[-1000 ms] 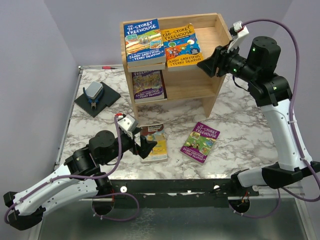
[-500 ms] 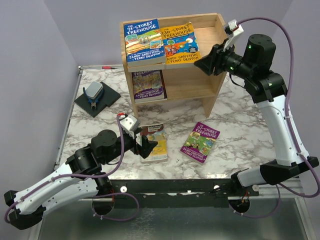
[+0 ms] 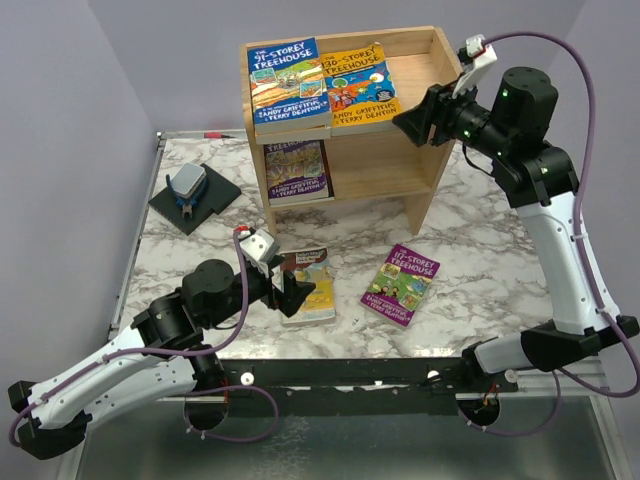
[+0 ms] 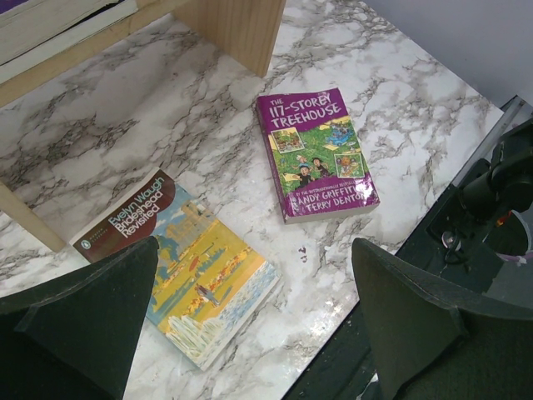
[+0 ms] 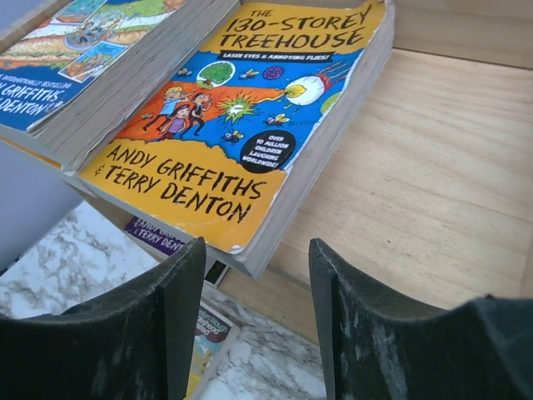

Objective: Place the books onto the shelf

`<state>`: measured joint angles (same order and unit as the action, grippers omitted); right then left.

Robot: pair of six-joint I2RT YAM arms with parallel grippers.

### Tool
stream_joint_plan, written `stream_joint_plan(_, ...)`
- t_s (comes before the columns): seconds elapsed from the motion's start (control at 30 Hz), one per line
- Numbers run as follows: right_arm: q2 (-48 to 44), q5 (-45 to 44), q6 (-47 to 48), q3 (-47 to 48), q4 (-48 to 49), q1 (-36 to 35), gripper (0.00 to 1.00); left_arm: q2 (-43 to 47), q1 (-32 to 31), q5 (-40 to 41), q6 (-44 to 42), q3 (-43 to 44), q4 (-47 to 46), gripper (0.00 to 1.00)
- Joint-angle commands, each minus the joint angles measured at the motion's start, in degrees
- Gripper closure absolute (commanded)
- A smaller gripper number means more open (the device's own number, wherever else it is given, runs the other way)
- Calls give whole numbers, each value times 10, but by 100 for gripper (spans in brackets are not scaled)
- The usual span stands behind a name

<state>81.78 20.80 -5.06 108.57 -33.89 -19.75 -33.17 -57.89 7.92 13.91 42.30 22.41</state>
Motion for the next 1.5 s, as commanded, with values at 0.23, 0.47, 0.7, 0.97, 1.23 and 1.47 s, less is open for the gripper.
stream_joint_plan(0.23, -75, -80, -46, -33, 19, 2, 41, 1, -2, 0, -4, -6, -1, 1)
stream_joint_plan(0.47, -184, -130, -94, -161, -32, 2, 36, -16, -2, -3, 3, -5, -3, 1)
stream_joint_plan(0.7, -340, -228, -201, -405, -47, 3, 28, -79, -2, -27, 29, 10, -21, 1)
stream_joint_plan(0.97, -420, -286, -378, -612, -97, 2, 24, -190, -3, -51, 77, 31, -81, 1)
stream_joint_plan(1.23, -416, -288, -471, -729, -66, 2, 23, -395, -3, -20, 147, 73, -135, 1)
stream_joint_plan(1.47, -407, -299, -520, -787, -43, 2, 22, -538, -3, -19, 172, 114, -194, 1)
